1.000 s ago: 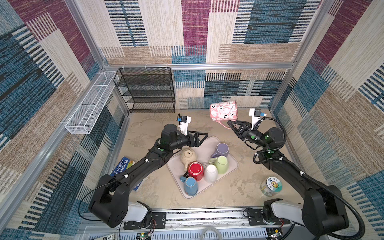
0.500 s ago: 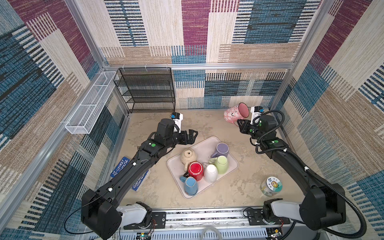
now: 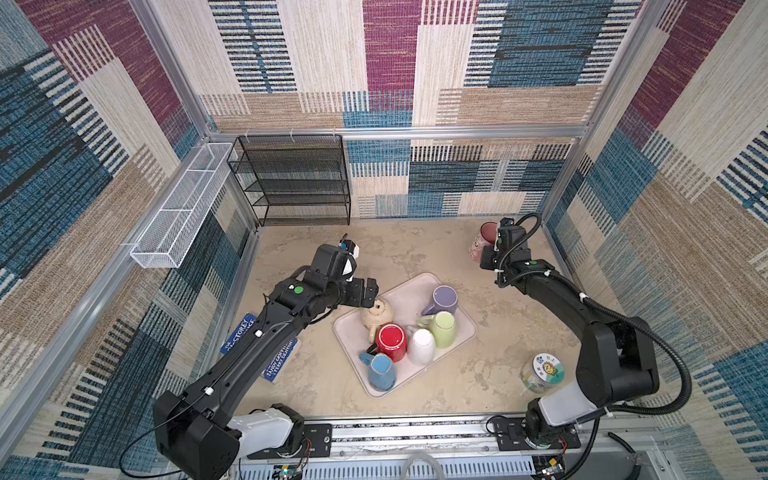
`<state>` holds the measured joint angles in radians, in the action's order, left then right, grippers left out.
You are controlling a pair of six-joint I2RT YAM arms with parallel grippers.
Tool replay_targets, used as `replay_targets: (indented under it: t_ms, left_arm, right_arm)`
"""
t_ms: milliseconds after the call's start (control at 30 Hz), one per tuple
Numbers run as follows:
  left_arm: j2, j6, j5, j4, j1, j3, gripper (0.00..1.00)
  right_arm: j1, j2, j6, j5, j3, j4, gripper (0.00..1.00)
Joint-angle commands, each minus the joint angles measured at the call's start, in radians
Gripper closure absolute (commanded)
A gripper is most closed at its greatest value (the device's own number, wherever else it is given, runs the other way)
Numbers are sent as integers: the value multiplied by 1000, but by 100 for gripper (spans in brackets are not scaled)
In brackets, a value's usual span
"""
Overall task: Turn the mug right side up
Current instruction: 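Lower the upright pink mug onto the table beyond the tray with the right gripper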
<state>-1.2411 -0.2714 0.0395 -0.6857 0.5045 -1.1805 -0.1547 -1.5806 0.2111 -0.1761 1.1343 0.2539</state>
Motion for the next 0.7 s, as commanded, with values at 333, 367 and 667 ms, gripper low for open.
replay_targets:
  t_ms: [333,367,667]
  left_arm:
    - [26,57,-71,-11,0,26,0]
    - [22,57,-67,-9,0,27,0]
    - [-11,55,-57,-9,-1,24,0]
  right_arm:
    - [55,-137,-105,-68,62,-100,100]
    - [60,-137,-114,-63,53,-116,100]
    - [91,-164,-161,-22,19,-204,100]
